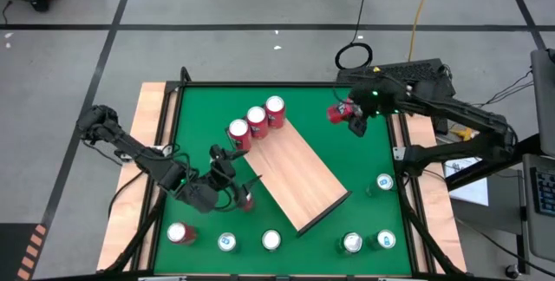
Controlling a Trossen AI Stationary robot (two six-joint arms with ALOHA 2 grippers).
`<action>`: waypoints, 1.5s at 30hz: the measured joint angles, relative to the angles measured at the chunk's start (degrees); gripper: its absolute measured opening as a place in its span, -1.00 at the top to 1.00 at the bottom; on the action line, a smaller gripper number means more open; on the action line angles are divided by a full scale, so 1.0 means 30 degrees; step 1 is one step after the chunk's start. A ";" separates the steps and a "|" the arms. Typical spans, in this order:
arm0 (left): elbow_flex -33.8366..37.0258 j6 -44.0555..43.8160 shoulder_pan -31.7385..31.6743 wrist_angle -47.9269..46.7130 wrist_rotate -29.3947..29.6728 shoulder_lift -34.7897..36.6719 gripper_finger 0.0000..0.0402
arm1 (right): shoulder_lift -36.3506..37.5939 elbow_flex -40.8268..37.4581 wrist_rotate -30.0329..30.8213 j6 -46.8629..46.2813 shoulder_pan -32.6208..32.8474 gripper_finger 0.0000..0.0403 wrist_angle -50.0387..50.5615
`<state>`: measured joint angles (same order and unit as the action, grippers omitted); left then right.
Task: Place canned beverage on shelf
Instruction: Put the red soda can on the shelf
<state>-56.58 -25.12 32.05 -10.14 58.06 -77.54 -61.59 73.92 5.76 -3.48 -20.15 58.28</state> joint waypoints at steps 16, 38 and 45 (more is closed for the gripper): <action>0.0000 0.7073 -0.0919 0.9835 -0.0740 -0.2498 -0.91 | -0.0870 0.2094 -0.0013 0.3210 0.7113 -0.52 -0.2968; -0.0029 0.9007 -0.2691 1.3011 -0.4487 -0.4720 -0.91 | -0.5066 0.2087 0.0081 0.5375 1.0622 -0.52 -0.6942; -0.0036 0.8996 -0.2688 1.3117 -0.5424 -0.4810 -0.91 | -0.5742 0.2087 0.0132 0.5467 1.0641 -0.52 -0.8099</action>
<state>-56.69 1.87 23.99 29.21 41.79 -91.97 -78.81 80.18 6.15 12.92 11.77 33.99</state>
